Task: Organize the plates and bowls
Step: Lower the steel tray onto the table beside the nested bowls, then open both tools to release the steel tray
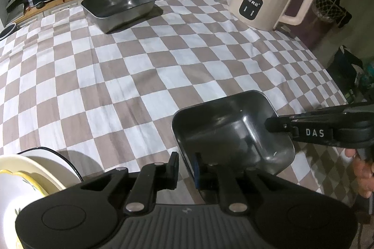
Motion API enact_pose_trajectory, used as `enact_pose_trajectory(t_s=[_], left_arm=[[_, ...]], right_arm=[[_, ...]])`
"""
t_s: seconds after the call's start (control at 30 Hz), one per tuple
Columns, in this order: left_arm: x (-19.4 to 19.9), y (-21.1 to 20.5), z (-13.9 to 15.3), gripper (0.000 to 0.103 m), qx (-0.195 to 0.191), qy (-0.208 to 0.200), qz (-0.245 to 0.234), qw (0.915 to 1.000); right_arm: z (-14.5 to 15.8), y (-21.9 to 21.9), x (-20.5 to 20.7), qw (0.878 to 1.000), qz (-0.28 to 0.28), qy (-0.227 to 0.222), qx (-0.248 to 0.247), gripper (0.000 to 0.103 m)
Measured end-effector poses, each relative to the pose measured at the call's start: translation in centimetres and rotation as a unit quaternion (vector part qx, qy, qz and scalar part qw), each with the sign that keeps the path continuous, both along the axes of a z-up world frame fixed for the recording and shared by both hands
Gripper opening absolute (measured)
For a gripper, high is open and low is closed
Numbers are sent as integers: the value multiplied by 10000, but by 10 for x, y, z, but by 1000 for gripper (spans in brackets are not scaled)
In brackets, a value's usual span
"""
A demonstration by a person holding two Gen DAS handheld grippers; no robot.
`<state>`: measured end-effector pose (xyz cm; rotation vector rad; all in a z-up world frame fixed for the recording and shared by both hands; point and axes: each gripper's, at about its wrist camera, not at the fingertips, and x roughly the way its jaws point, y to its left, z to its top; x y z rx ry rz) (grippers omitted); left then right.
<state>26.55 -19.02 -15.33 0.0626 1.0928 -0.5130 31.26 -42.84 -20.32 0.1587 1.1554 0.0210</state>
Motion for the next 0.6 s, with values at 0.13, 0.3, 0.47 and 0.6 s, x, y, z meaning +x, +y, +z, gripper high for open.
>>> enact_pose_trajectory(t_s=[0.13, 0.3, 0.47, 0.6], left_arm=[[0, 1, 0, 27, 24, 1, 22, 10000], [-1, 2, 4, 39, -9, -37, 50, 10000], [-5, 2, 11, 55, -38, -133, 3, 9999], [-8, 7, 20, 80, -85, -279, 129, 9995]], right_arm=[[1, -1, -3, 10000, 39, 22, -31, 12], [4, -1, -7, 9999, 92, 16, -85, 17], [13, -7, -14, 9997, -5, -72, -226, 41], [23, -13, -23, 9993, -114, -240, -280, 56]])
